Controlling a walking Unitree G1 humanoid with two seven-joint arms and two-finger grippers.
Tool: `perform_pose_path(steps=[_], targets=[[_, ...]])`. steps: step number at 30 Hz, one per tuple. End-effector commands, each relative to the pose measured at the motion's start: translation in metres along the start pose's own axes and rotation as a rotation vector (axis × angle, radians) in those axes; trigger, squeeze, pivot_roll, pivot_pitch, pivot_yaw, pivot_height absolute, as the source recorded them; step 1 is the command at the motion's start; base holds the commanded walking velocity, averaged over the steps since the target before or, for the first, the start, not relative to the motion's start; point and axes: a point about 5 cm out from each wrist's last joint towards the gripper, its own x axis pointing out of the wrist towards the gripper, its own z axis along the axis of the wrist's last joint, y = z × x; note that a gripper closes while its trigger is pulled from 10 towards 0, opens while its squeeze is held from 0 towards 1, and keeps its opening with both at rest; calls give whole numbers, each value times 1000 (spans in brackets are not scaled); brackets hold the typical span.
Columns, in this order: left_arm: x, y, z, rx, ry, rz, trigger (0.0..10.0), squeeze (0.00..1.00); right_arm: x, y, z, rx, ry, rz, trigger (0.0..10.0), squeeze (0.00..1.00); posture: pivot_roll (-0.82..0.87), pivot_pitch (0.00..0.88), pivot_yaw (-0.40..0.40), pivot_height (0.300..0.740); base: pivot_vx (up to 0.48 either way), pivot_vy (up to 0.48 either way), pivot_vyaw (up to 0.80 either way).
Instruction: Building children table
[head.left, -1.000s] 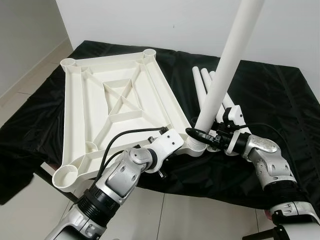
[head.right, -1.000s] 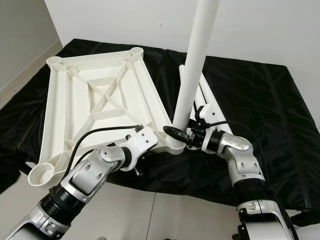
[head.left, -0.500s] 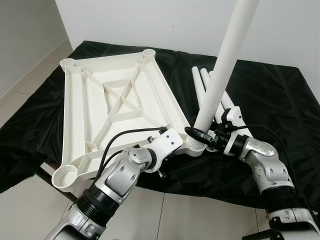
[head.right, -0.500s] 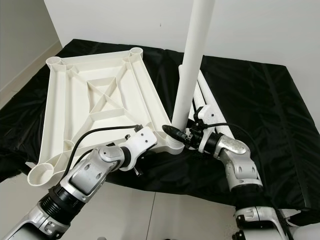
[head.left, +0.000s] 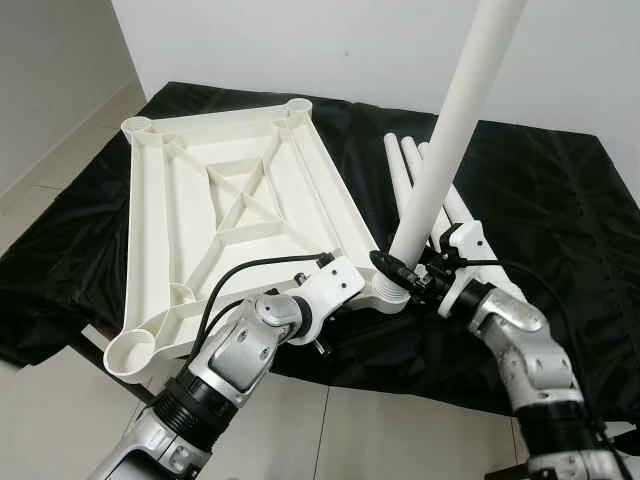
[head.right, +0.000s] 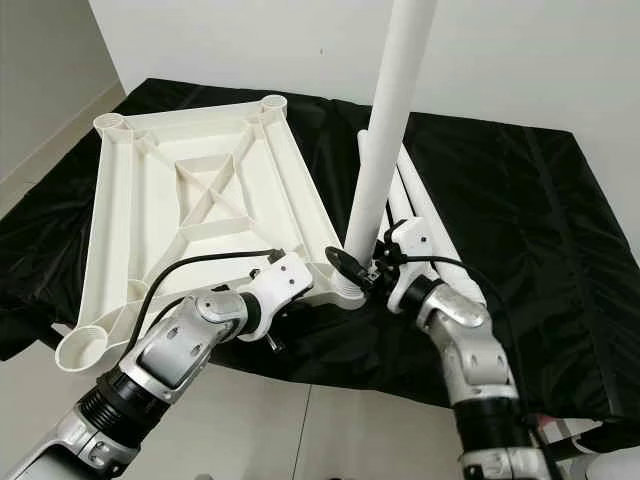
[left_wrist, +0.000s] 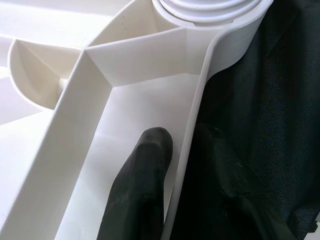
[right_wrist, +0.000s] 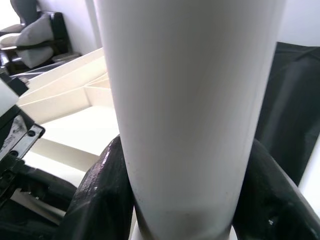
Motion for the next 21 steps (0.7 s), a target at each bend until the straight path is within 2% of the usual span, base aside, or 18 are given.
perform_pose_path(steps=[1, 13, 16, 21], targets=[[5, -6, -19, -44, 64, -16, 10000, 0, 3, 7, 4, 19, -34, 6, 10000, 0, -110, 131, 2, 740, 0, 0, 0], [8, -7, -17, -59, 53, -2, 10000, 0, 9, 25, 7, 24, -65, -118, 10000, 0, -117, 114, -2, 740, 0, 0, 0], [8, -7, -18, -61, 55, 1, 10000, 0, 15, 37, 9, 15, -65, -205, 10000, 0, -114, 109, -2, 740, 0, 0, 0], [7, -7, -18, -65, 56, 4, 10000, 0, 18, 43, 11, 25, -74, -297, 10000, 0, -116, 110, 0, 740, 0, 0, 0]])
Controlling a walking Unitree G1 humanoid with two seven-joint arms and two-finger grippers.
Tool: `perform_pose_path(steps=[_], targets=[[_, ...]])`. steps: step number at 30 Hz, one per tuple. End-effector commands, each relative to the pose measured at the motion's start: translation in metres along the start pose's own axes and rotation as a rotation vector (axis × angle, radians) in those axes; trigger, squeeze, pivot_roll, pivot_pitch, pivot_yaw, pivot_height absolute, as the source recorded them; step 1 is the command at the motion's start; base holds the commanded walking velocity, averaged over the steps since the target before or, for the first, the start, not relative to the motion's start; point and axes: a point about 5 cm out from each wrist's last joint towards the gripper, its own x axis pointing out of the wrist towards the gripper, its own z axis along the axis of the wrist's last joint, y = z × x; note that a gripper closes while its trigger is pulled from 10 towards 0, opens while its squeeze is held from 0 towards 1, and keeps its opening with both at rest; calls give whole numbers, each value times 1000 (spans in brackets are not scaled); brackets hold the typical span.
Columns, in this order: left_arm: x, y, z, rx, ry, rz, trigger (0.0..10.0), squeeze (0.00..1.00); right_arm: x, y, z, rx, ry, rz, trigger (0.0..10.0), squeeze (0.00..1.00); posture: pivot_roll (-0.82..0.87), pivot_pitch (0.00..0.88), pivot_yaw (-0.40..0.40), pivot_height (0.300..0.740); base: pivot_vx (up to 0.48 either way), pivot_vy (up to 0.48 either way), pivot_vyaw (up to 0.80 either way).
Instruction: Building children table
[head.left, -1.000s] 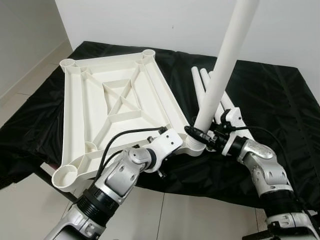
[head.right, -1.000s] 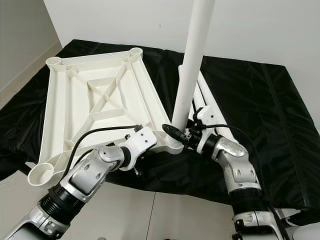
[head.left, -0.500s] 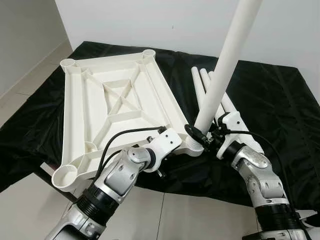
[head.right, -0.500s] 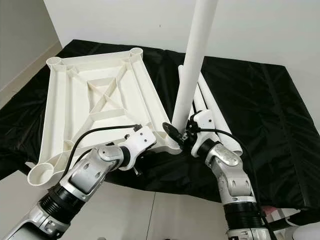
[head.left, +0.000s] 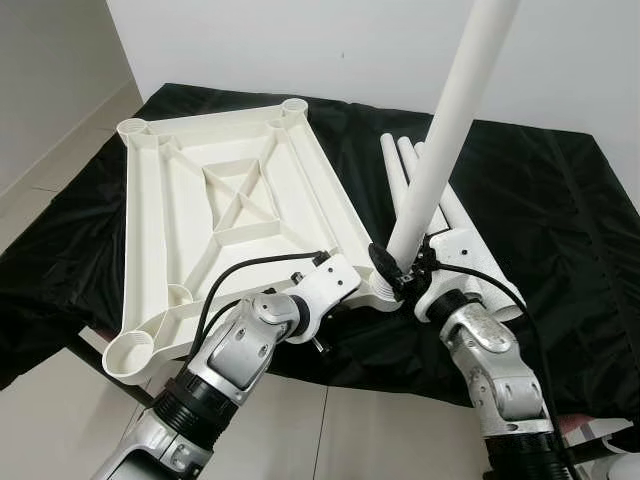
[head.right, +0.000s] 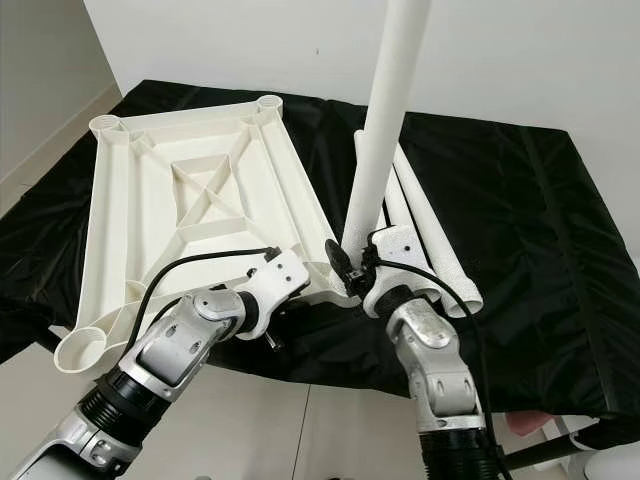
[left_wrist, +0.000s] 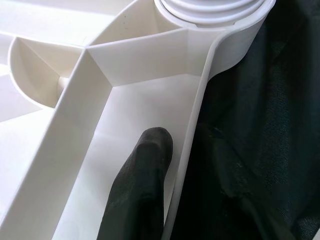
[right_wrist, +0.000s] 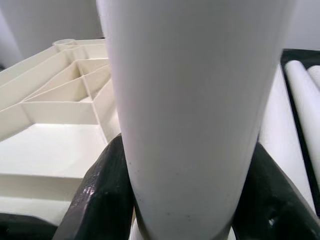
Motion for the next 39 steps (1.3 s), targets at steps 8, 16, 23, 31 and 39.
perform_pose_path(steps=[8, 16, 23, 31, 39], targets=[[7, -9, -17, -43, 61, -9, 10000, 0, 2, 24, 5, 48, -38, -152, 10000, 0, -113, 111, 4, 740, 0, 0, 0], [7, -9, -16, -47, 61, -7, 10000, 0, 6, 33, 6, -3, -38, -253, 10000, 0, -106, 123, 2, 740, 0, 0, 0], [6, -8, -17, -53, 62, -5, 10000, 0, 6, 38, 5, -4, -26, -325, 10000, 0, -105, 133, 6, 740, 0, 0, 0], [6, -6, -16, -49, 62, -4, 10000, 0, 5, 38, 6, 0, -32, -334, 10000, 310, -106, 138, 13, 740, 0, 0, 0], [6, -6, -16, -49, 62, -4, 10000, 0, 3, 35, 11, 10, -67, -289, 10000, 1000, -109, 139, 10, 740, 0, 0, 0]])
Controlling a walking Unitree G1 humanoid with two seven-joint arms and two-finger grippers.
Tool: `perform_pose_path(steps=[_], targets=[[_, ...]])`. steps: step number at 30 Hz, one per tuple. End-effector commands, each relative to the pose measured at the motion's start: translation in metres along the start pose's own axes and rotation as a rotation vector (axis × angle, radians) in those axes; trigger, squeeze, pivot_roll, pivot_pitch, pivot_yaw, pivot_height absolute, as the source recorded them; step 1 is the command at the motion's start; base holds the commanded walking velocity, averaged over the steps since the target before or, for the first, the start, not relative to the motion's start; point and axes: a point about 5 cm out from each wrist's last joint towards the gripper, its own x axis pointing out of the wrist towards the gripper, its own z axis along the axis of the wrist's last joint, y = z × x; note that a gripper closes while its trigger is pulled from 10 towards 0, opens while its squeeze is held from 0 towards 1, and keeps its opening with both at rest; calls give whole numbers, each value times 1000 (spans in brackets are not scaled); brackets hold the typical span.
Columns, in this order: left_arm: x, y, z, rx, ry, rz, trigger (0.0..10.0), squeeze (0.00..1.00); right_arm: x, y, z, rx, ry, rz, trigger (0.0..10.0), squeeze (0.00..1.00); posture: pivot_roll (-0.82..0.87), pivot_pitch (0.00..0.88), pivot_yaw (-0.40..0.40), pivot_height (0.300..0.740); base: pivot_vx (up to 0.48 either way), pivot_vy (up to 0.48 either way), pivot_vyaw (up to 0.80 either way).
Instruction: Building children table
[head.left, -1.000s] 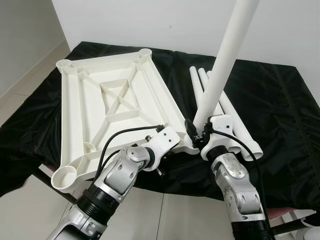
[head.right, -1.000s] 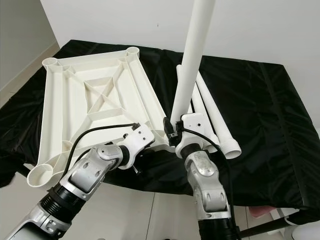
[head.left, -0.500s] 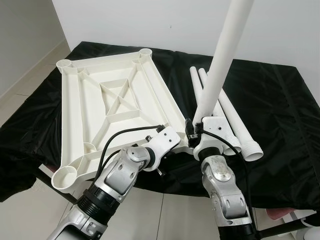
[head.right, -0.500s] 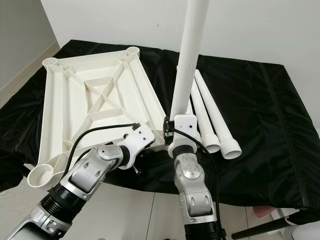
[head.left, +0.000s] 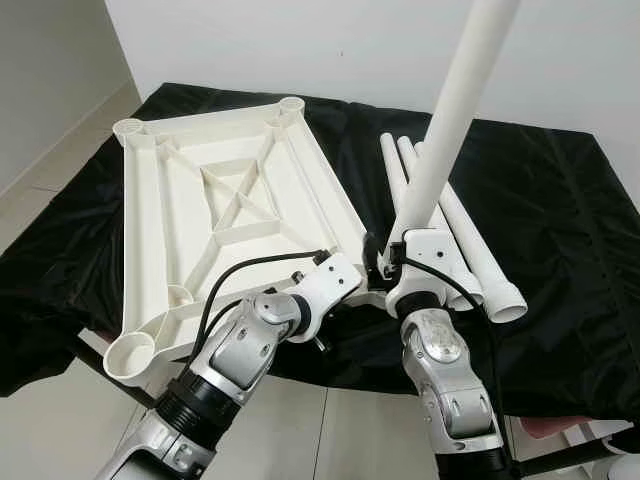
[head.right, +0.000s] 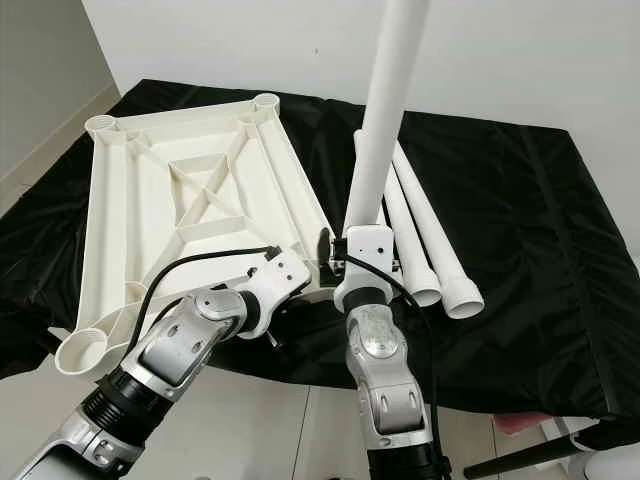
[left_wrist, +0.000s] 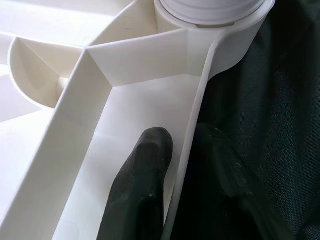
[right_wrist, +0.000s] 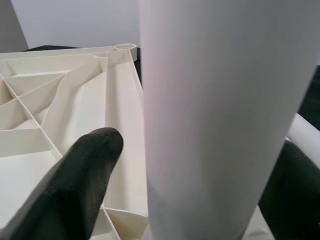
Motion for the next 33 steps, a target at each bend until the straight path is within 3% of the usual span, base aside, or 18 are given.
perform_pose_path(steps=[1, 8, 10, 12, 13, 22, 33], targets=[[6, -6, -17, -41, 67, -8, 10000, 0, -3, 4, 4, 44, -25, 35, 10000, 1000, -108, 140, 9, 740, 0, 0, 0], [6, -6, -17, -43, 67, -6, 10000, 0, -3, -5, 9, 72, -50, 118, 10000, 1000, -109, 140, 9, 740, 0, 0, 0], [5, -6, -18, -42, 68, -6, 10000, 0, -4, -18, 7, 59, -47, 170, 10000, 1000, -109, 139, 12, 740, 0, 0, 0], [5, -6, -18, -42, 68, -6, 10000, 0, -4, -21, 6, 44, -44, 184, 10000, 1000, -110, 139, 12, 740, 0, 0, 0], [5, -6, -18, -42, 69, -6, 10000, 0, -4, -26, 6, 57, -45, 204, 10000, 20, -110, 137, 12, 740, 0, 0, 0], [6, -7, -17, -38, 66, -11, 10000, 0, 4, -53, 2, 47, -26, 377, 10000, 0, -114, 130, 12, 740, 0, 0, 0], [5, -3, -17, -38, 66, -2, 10000, 0, 18, -62, 3, 104, 3, 651, 10000, 0, -101, 126, 20, 740, 0, 0, 0]])
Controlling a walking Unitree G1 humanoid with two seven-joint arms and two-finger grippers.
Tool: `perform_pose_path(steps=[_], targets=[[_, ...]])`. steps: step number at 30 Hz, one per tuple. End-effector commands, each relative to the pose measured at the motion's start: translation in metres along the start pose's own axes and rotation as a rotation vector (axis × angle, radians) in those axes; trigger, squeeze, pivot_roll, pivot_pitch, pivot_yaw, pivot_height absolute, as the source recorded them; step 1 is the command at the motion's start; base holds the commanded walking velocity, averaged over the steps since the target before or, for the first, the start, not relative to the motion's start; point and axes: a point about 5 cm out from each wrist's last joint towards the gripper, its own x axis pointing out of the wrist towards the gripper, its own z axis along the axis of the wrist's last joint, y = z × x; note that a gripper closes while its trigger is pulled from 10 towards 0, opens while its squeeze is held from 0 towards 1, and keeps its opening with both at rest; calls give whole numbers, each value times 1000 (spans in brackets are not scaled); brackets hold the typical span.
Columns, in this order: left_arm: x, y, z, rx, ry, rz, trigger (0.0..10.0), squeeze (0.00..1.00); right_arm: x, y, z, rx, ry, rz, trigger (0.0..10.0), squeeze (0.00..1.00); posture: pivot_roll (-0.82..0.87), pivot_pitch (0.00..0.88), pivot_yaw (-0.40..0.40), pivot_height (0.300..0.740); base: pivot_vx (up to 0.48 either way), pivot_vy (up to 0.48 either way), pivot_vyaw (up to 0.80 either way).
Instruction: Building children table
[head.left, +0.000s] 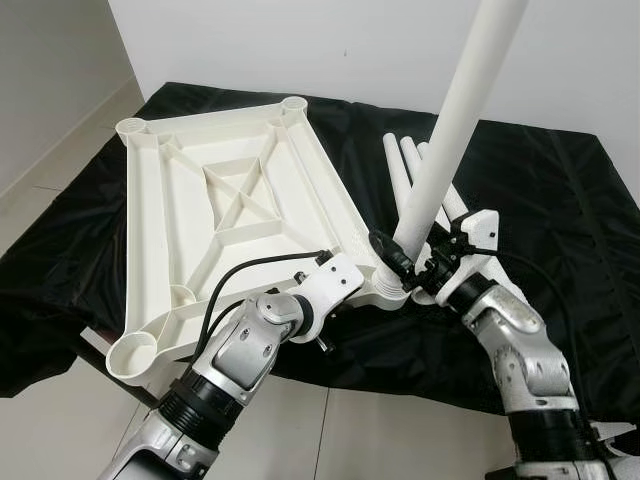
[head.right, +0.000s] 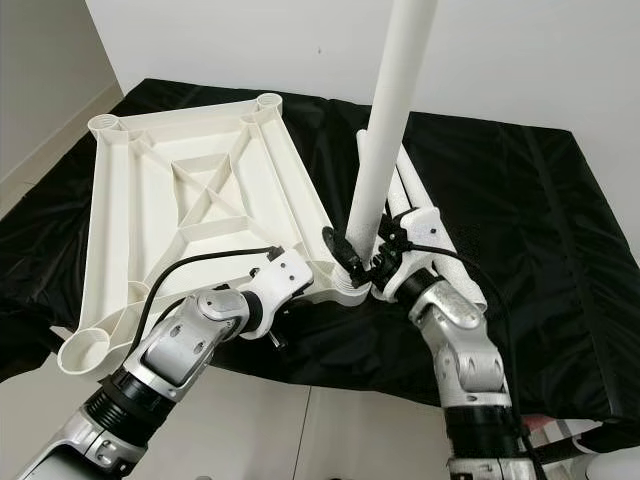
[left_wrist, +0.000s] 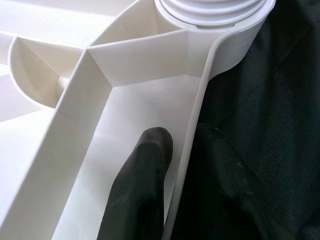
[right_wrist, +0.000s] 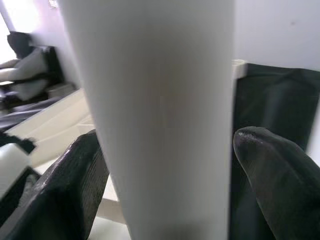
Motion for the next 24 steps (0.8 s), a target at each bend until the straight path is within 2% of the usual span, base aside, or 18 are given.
perform_pose_path(steps=[1, 7, 19, 24], targets=[[3, -2, -19, -37, 69, 0, 10000, 0, -1, -2, -5, 14, 20, 59, 10000, 0, -100, 127, 20, 740, 0, 0, 0], [2, -1, -19, -36, 72, 3, 10000, 0, 0, -10, -11, -3, 75, 165, 10000, 0, -101, 130, 22, 740, 0, 0, 0], [3, -3, -18, -41, 70, -2, 10000, 0, 6, -25, -14, -53, 98, 189, 10000, 0, -100, 135, 22, 740, 0, 0, 0], [3, -3, -18, -41, 71, -3, 10000, 0, 5, -27, -14, -43, 107, 213, 10000, 0, -99, 142, 22, 740, 0, 0, 0]])
